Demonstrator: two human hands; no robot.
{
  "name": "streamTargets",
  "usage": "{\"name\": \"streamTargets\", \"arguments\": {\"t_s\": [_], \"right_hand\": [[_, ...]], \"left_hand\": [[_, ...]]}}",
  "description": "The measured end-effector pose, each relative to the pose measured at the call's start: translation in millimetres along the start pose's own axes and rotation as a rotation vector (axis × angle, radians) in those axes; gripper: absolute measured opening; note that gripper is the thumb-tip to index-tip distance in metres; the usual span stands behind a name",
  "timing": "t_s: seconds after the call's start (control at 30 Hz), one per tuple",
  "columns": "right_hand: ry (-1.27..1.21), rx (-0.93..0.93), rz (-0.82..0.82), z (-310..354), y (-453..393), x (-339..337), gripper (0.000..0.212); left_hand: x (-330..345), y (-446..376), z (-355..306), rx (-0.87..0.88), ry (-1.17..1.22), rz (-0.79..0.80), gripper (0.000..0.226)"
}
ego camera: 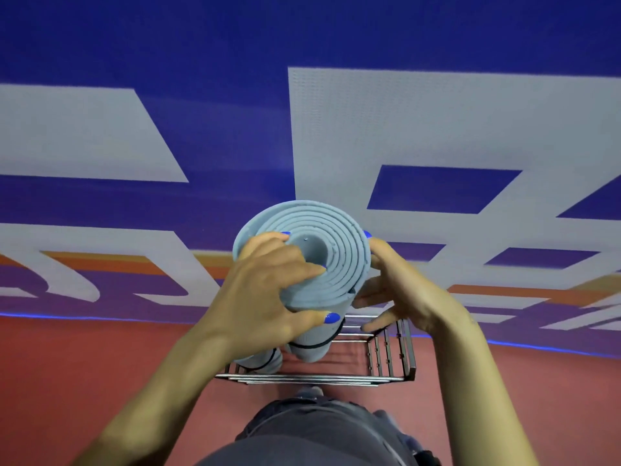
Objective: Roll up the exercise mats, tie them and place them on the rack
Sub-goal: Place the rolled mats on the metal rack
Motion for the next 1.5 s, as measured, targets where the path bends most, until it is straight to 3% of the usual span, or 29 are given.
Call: {"name": "streamTargets", "arguments": {"t_s": [0.23, 0.37, 0.43, 0.6, 0.67, 0.73, 0.83, 1.1, 1.2, 1.33, 1.43, 1.5], "right_hand": [[0.004, -0.099, -0.007, 1, 14, 17, 0.061], [-0.057, -0.213, 0.049, -8, -4, 22, 0.022], [-0.057, -0.149, -0.01, -23, -23, 22, 0.017], [-0.131, 0.109, -0.167, -65, -43, 17, 0.081], [-0.184, 0.148, -0.183, -81, -46, 15, 0.08], [-0.203, 0.206, -0.201, -99, -49, 11, 0.058], [-0.278, 0.275, -0.232, -122, -46, 3, 0.044], [-0.437, 0.456, -0.348, -191, -20, -20, 0.026], [-0.453, 0.482, -0.37, -207, -21, -19, 0.028], [-0.41, 0.497, -0.351, -218, -24, -13, 0.027], [-0.433, 0.497, -0.351, -223, -25, -9, 0.024], [-0.449, 0.493, -0.357, -223, -24, -7, 0.022]], "left_hand": [[2, -7, 18, 0.005, 0.087, 0.085, 0.057], [35, -3, 33, -0.001, 0.071, 0.194, 0.054], [57, 6, 43, 0.015, 0.021, 0.256, 0.05], [126, 40, 78, 0.059, -0.295, 0.53, 0.046], [155, 54, 94, -0.037, -0.347, 0.654, 0.05], [180, 72, 107, -0.168, -0.359, 0.738, 0.051], [213, 94, 125, -0.479, -0.331, 0.807, 0.047], [293, 135, 156, -1.202, -0.219, 0.755, 0.073], [319, 140, 165, -1.378, -0.068, 0.683, 0.084], [344, 147, 177, -1.421, 0.015, 0.594, 0.099], [347, 136, 180, -1.353, 0.131, 0.601, 0.073], [346, 126, 181, -1.273, 0.199, 0.692, 0.063]]}}
Point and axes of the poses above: each hand's wrist, its own y-axis away from the middle knuckle, its own x-axis out of the palm, z = x × y, the point moved 1 cm from there along -y, towards the middle knuckle, and after that the axes turned 4 degrees about x, right-handed, at the moved point
